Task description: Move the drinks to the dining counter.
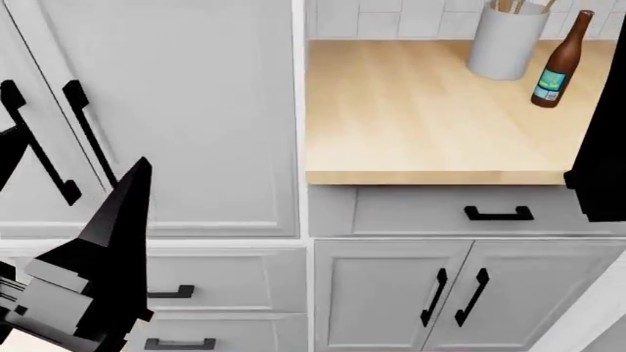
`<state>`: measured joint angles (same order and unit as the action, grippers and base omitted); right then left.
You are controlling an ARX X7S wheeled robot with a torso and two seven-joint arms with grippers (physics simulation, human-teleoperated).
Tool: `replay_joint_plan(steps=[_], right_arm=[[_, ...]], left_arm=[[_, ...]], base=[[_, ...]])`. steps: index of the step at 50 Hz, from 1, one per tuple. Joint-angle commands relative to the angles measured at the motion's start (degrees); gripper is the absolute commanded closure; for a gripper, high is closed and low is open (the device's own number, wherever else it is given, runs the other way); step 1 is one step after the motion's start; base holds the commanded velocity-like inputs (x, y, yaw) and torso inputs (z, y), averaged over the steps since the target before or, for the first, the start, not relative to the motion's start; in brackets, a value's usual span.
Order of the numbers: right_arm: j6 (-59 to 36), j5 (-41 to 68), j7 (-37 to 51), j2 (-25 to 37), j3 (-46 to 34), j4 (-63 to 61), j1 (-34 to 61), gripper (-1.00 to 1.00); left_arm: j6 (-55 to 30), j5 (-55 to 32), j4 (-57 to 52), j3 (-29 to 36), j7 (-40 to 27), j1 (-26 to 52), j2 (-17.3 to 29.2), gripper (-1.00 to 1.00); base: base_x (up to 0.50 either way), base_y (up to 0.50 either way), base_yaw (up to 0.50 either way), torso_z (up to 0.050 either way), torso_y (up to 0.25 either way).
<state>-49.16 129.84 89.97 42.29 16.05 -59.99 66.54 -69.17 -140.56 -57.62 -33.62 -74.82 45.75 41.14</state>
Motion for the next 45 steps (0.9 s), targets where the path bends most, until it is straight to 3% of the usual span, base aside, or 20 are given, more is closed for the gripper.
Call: replay_joint_plan(steps=[1, 21, 26, 35, 45], right_arm=[[-0.29, -0.21, 0.00, -0.19, -0.10, 0.00, -0.21, -1.00], [-0.84, -0.28, 0.00, -0.52, -0.12, 0.00, -1.04, -1.00], [1.87, -3.17, -0.01, 3.58, -6.56, 0.00, -4.54, -1.00], [1.07, -9.46, -3.25, 2.10, -6.63, 2.31, -14.52, -1.00], [3.34, -7.65, -1.96, 4.24, -6.97, 0.86, -11.34, -1.00]], left_arm=[[-0.21, 0.13, 0.03, 0.25, -0.05, -0.03, -0.21, -1.00], [-0.31, 0.01, -0.05, 0.08, -0.21, -0.13, -0.54, -1.00], [-0.29, -0.02, -0.03, 0.17, -0.27, -0.04, -0.50, -1.00], [-0.62, 0.05, 0.11, 0.07, -0.18, -0.23, -0.72, -1.00], [-0.78, 0.15, 0.25, -0.01, -0.13, -0.21, -0.72, -1.00]], base=[[0.33, -0.50, 0.00, 0.000, 0.000], [0.25, -0.50, 0.00, 0.000, 0.000], [0.09, -0.07, 0.00, 0.000, 0.000], [0.00, 0.00, 0.00, 0.000, 0.000], [0.16, -0.09, 0.00, 0.000, 0.000]])
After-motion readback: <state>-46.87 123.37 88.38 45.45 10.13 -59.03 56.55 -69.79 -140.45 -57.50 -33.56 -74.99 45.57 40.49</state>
